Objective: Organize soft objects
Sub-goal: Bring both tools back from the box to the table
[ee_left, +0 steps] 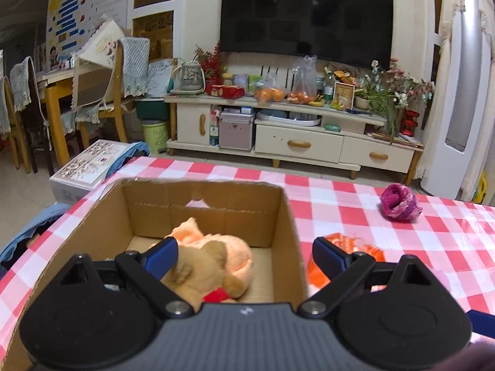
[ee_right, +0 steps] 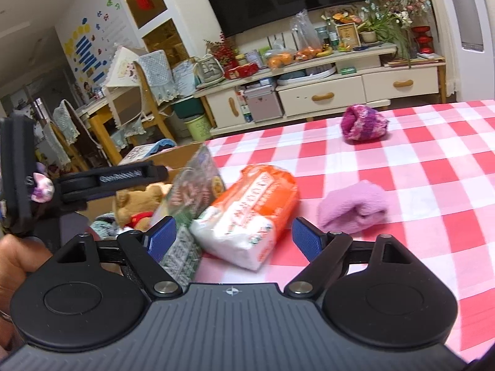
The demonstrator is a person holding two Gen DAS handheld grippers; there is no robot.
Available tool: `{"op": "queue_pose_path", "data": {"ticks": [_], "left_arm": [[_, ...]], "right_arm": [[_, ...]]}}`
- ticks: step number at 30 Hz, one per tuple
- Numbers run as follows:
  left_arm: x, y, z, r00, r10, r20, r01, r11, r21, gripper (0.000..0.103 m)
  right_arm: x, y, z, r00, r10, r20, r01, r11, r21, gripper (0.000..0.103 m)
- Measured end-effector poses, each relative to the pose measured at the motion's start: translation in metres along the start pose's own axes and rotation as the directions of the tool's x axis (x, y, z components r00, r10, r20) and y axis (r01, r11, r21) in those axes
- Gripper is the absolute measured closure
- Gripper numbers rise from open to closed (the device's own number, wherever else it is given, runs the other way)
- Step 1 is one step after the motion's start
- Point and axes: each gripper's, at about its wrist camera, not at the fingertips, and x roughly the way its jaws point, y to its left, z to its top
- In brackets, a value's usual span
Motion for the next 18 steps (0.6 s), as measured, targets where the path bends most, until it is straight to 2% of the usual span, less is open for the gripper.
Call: {"op": "queue_pose_path", "data": {"ticks": [4,18], "left_arm": [[-0.003,-0.01,0.002,1.0,-0.017,0.008,0.017,1.0,0.01,0.009],[-0.01,-0.056,-0.003,0.998,-0.046,0.048,0.039,0.988,0.147,0.005]], "right_arm": [[-0.001,-0.012,-0.003,1.0,-0.03,0.003,0.03,1.0,0.006,0.0],[-0.001,-0.043,-0.001,0.994,-0.111,0.024,0.11,0.992,0.054,0.0]]}}
